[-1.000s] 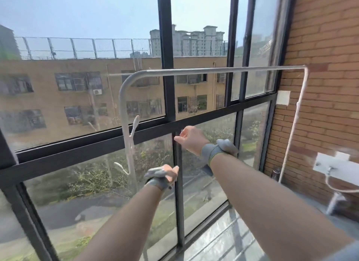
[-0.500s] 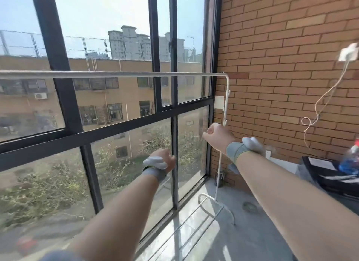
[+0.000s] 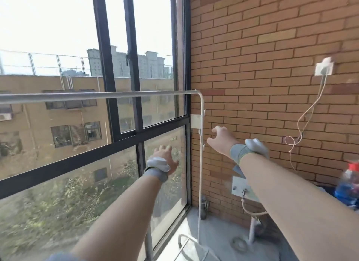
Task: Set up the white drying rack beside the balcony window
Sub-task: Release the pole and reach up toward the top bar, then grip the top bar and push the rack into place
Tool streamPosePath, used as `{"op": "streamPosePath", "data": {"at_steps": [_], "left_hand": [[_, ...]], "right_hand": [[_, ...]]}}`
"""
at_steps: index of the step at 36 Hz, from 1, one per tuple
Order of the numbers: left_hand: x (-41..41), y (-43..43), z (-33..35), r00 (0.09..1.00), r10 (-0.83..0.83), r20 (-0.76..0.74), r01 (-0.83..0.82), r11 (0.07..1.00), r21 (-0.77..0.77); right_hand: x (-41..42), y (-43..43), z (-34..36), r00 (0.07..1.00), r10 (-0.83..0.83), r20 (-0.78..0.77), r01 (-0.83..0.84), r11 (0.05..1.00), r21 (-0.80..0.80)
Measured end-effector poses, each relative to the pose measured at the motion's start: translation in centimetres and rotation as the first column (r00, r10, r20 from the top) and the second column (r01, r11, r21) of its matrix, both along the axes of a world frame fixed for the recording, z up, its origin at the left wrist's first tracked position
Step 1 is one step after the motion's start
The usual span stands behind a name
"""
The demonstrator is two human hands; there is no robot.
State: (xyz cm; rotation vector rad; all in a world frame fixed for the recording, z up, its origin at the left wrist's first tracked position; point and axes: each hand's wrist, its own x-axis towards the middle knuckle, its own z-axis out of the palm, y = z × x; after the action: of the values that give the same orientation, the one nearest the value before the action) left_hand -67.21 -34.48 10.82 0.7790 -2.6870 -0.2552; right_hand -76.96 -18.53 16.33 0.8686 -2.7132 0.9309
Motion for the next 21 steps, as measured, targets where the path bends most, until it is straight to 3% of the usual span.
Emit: {"op": "streamPosePath", "data": {"at_steps": [14,21], "left_hand": [[-22.1,-5.2,6.1,0.995,-0.012,-0.100,-0.010,0.975,-0.221],[-30.9,-7.2,10.6,0.987,0.039,-0.159,-0.108,0.884,-0.455]], "right_hand": [[-22.9,-6.0,3.1,0.989,0.030,-0.142,-0.037,0.998,-0.050],[-33.3,-10.6,5.4,0.968,0.135,-0.213,-0.144,0.989,-0.030]]}}
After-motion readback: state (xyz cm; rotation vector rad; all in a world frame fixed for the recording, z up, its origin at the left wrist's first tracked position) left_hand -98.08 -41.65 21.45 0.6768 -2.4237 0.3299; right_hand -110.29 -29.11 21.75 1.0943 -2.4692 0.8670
